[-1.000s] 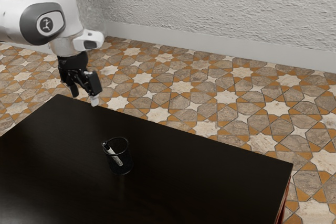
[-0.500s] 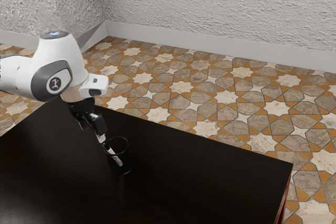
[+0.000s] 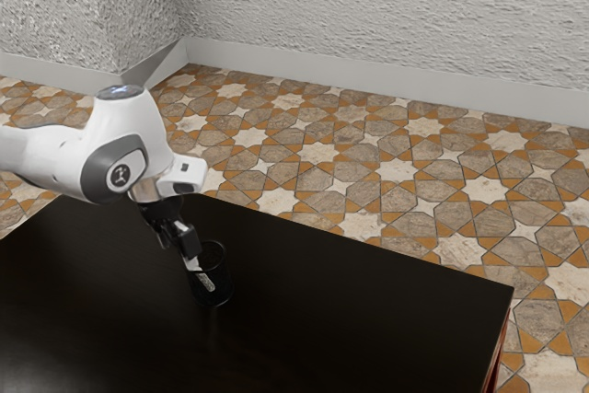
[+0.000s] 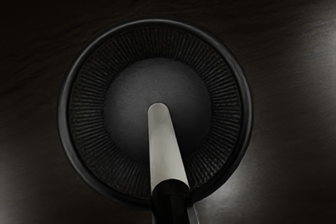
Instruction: Take the marker out of the pen holder and place it to the left of the pen holder.
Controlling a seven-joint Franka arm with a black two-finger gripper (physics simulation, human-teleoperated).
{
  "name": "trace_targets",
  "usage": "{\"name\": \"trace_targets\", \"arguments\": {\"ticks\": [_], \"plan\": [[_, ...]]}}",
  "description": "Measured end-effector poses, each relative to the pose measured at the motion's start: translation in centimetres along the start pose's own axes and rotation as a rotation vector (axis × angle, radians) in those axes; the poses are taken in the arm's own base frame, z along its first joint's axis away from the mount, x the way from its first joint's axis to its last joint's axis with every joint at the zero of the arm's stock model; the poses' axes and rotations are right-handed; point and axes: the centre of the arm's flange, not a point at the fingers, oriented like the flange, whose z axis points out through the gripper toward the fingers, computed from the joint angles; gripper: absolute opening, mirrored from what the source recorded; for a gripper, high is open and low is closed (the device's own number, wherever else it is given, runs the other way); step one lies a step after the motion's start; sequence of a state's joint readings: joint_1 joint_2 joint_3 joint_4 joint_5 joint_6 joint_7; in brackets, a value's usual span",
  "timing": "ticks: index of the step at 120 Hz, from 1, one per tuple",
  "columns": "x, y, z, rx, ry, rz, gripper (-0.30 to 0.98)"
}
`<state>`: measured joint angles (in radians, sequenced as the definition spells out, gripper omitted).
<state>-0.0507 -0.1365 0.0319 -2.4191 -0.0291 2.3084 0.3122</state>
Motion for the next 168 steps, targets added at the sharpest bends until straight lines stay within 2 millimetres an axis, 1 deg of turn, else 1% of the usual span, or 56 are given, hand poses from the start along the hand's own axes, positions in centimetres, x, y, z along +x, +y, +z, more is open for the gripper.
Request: {"name": "trace_targets", "arguments": {"ticks": [13,24,39,49,57,63,69,77,83,93,96,99,105,111,118,127,135,143,155,161,168], "plan": [[0.0,0.1,0.1,-0.001,0.001,0.005,0.27],[0.0,0.0,0.1,-0.002,0.001,0.008,0.12],[0.1,0.0,0.0,-0.001,0.003,0.012,0.0],[0.1,0.0,-0.1,0.002,0.003,0.014,-0.03],[0.1,0.0,-0.9,0.006,0.009,0.014,-0.05],[0.1,0.0,-2.5,0.014,0.029,0.014,-0.07],[-0.1,0.0,-4.9,0.023,0.059,0.013,-0.07],[-0.2,0.1,-8.8,0.037,0.107,0.018,-0.08],[0.1,-0.1,-11.6,0.045,0.14,0.022,-0.09],[1.2,-0.5,-17.7,0.046,0.199,0.032,-0.1],[1.2,-1.2,-19.5,0.038,0.21,0.024,-0.1],[0.9,-2.2,-20.7,0.024,0.212,0.01,-0.1],[0.0,-4.0,-22.0,-0.006,0.194,-0.015,-0.1],[-1.2,-6.2,-21.8,-0.042,0.15,-0.046,-0.1],[-2.3,-7.8,-20.9,-0.083,0.086,-0.067,-0.1],[-3.4,-9.1,-19.6,-0.131,0.009,-0.081,-0.1],[-3.3,-9.8,-18.5,-0.154,-0.074,-0.086,-0.1],[-3.2,-10.5,-16.4,-0.181,-0.176,-0.102,-0.1],[-3.8,-12.3,-12.1,-0.226,-0.358,-0.158,-0.1],[-3.8,-13.3,-10.8,-0.234,-0.438,-0.186,-0.1],[-3.2,-14.6,-9.4,-0.238,-0.531,-0.228,-0.1]]}}
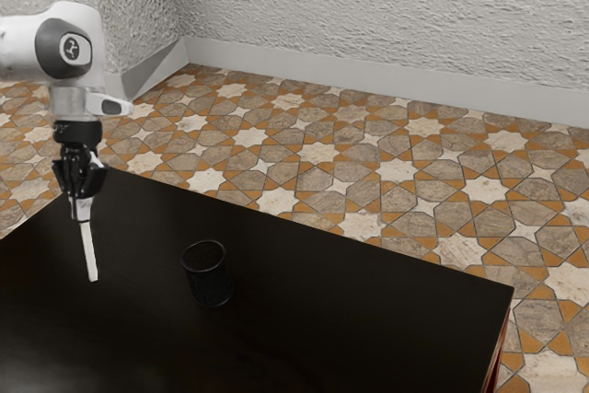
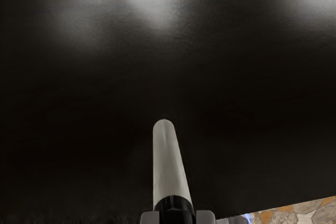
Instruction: Take the marker out of the pen holder and place it to the left of the pen holder.
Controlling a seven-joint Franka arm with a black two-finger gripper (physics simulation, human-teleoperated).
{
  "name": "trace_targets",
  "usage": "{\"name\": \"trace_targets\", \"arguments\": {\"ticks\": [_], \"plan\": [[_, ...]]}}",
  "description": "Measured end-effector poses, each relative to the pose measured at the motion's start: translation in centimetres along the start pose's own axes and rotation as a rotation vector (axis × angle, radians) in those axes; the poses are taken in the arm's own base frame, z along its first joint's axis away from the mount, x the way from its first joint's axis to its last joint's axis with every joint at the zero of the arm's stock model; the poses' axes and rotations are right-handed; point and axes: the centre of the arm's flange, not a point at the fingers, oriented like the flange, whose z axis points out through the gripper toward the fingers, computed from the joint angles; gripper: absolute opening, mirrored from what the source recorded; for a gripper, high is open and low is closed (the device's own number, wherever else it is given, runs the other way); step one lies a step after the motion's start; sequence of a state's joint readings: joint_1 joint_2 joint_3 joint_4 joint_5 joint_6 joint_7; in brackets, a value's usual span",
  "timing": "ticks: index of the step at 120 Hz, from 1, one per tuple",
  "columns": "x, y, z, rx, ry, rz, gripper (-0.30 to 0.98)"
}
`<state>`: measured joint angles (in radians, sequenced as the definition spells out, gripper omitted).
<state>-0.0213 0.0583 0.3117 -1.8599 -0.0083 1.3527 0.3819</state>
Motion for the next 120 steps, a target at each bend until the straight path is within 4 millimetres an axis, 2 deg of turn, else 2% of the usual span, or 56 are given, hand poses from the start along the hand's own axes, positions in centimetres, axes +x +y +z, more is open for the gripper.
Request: {"name": "trace_targets", "arguments": {"ticks": [6,27,58,84,105,109,120], "plan": [[1.5,-0.6,0.3,0.001,-0.067,-0.039,-0.1],[7.5,-0.5,2.5,0.029,-0.252,-0.121,-0.1],[14.8,-1.8,5.4,0.081,-0.356,-0.206,-0.1],[17.1,-3.8,8.5,0.08,-0.401,-0.255,-0.1],[18.2,-4.3,9.4,0.092,-0.399,-0.27,-0.1],[18.3,-4.4,9.5,0.093,-0.398,-0.272,-0.07],[18.4,-4.4,9.5,0.089,-0.394,-0.279,0.14]]}}
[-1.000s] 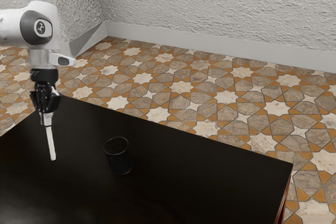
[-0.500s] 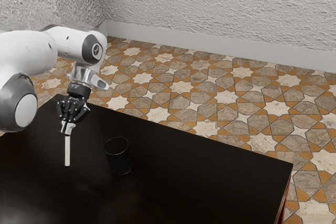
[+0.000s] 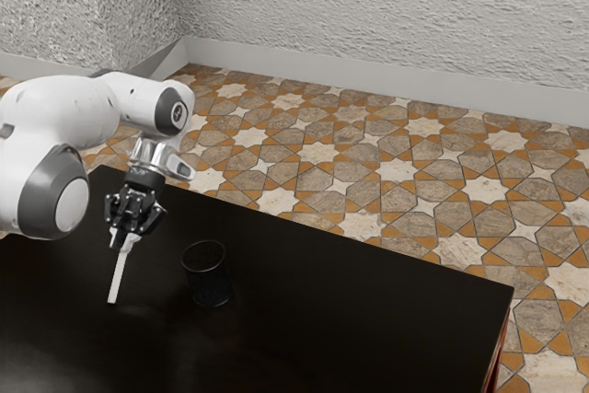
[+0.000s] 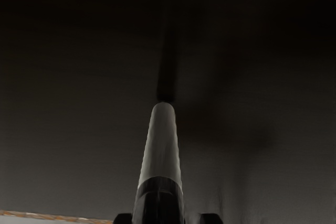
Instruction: Take the marker out of the pen holder and place it to the left of the pen holder.
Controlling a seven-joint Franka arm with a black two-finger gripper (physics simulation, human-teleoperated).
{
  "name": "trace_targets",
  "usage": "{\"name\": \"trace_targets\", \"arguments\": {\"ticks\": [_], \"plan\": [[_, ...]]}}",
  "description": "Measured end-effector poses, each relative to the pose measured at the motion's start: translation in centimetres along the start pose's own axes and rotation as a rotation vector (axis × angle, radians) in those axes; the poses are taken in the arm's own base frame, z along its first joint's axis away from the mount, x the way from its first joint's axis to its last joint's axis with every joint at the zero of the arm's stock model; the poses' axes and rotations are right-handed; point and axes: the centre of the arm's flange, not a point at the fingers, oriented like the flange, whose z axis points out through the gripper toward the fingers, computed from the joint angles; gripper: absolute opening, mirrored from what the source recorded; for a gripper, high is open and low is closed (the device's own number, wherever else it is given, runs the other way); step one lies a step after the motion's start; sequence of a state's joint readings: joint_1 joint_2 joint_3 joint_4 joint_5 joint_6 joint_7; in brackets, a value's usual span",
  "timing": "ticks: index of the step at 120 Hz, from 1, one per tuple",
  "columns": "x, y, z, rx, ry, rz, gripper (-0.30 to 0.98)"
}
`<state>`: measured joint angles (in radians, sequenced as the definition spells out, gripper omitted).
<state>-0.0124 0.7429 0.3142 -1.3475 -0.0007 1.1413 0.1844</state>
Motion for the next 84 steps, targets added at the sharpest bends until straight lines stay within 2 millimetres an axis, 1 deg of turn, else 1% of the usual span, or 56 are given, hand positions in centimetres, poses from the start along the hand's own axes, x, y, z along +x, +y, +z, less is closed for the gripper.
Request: {"name": "trace_targets", "arguments": {"ticks": [8,17,29,33,37,41,43,49,56,66,70,76,80,84], "plan": [[0.0,0.0,0.0,-0.002,0.002,-0.004,0.28],[0.0,0.0,-0.1,-0.003,0.004,-0.01,0.4],[-0.3,0.1,-0.4,-0.005,0.011,-0.021,0.51],[-0.8,0.1,-0.8,-0.006,0.021,-0.023,0.53],[-1.7,0.2,-1.5,-0.008,0.039,-0.022,0.56],[-3.2,0.8,-2.6,-0.011,0.068,-0.009,0.58],[-4.3,1.1,-3.3,-0.013,0.088,0.0,0.58],[-8.5,2.1,-4.9,-0.022,0.154,0.031,0.61],[-14.5,3.4,-6.7,-0.018,0.26,0.073,0.62],[-23.7,4.5,-8.9,-0.005,0.467,0.128,0.64],[-26.6,4.8,-10.0,0.001,0.546,0.142,0.65],[-29.1,5.1,-11.3,0.008,0.634,0.155,0.66],[-30.1,5.3,-12.0,0.011,0.676,0.162,0.66],[-30.6,5.5,-12.6,0.013,0.706,0.169,0.67]]}}
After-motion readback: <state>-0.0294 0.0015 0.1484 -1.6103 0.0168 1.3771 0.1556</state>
